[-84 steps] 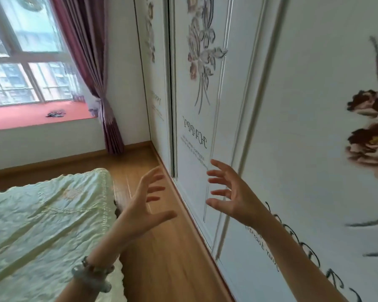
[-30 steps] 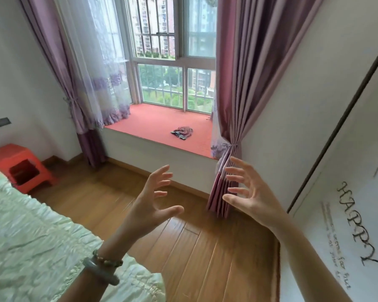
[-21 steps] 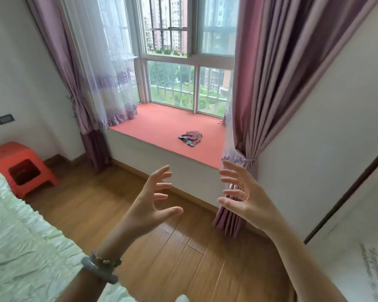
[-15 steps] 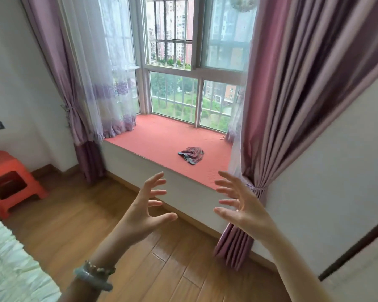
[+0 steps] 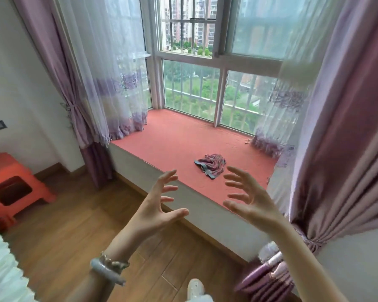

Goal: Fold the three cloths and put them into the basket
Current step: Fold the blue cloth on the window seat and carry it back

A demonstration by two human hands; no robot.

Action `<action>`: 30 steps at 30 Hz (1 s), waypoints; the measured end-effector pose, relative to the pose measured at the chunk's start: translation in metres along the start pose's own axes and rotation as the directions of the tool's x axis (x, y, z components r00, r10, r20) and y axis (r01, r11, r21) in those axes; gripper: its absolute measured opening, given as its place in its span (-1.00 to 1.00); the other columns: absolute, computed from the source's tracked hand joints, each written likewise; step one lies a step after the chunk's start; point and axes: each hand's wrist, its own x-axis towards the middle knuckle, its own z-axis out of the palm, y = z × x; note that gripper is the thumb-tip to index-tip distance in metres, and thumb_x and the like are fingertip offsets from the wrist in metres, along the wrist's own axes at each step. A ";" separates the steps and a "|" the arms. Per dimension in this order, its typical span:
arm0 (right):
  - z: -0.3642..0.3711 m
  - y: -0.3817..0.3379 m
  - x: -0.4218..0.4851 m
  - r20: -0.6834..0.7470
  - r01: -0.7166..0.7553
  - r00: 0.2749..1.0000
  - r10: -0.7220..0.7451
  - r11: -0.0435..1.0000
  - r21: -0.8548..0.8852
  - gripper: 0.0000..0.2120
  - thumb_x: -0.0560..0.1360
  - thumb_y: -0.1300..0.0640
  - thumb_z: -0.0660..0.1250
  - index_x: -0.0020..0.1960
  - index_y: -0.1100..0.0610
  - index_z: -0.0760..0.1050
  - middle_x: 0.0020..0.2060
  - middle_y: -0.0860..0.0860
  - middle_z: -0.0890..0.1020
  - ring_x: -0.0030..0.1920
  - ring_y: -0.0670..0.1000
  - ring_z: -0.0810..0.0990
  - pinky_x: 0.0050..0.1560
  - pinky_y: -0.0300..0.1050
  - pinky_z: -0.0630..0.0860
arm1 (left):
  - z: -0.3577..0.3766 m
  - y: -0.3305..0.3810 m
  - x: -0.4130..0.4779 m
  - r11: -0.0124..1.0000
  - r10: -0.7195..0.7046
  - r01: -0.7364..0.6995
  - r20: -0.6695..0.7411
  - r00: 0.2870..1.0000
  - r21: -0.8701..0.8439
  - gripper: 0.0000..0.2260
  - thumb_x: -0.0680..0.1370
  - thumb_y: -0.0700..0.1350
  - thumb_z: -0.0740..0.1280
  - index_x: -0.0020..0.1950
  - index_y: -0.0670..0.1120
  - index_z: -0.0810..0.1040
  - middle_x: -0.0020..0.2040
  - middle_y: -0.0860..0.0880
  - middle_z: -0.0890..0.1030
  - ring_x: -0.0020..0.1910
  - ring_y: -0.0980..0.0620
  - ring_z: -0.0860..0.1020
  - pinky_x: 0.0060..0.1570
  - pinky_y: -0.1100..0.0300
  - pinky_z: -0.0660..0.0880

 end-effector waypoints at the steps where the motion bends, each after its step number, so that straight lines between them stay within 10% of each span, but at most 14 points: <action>1: -0.001 0.009 0.020 -0.008 0.003 1.000 -0.003 1.000 0.009 -0.29 0.36 0.31 0.47 0.33 -0.19 0.27 0.21 -0.07 0.50 0.20 -0.16 0.50 0.12 -0.18 0.55 | -0.002 -0.011 0.018 1.000 -0.004 0.004 0.003 1.000 0.003 -0.20 0.34 0.01 0.53 0.43 0.29 0.13 0.33 0.26 0.35 0.23 0.28 0.44 0.09 0.39 0.47; 11: -0.026 0.080 0.214 -0.046 -0.048 0.998 0.051 0.996 0.077 -0.31 0.36 0.39 0.44 0.28 -0.16 0.29 0.17 -0.11 0.51 0.19 -0.07 0.52 0.17 0.01 0.53 | -0.004 -0.100 0.225 0.999 -0.032 0.033 0.112 0.993 -0.006 -0.23 0.37 -0.03 0.53 0.41 0.29 0.15 0.34 0.16 0.39 0.22 0.24 0.46 0.10 0.37 0.46; 30: 0.000 0.248 0.419 -0.252 -0.513 0.829 0.500 0.858 0.014 -0.46 0.37 0.21 0.44 0.16 -0.30 0.36 0.12 -0.25 0.51 0.16 -0.27 0.47 0.04 -0.40 0.46 | 0.009 -0.326 0.493 0.996 -0.071 0.025 0.547 0.834 0.091 -0.29 0.41 -0.12 0.50 0.45 0.03 0.19 0.32 0.05 0.35 0.20 0.14 0.43 0.09 0.45 0.37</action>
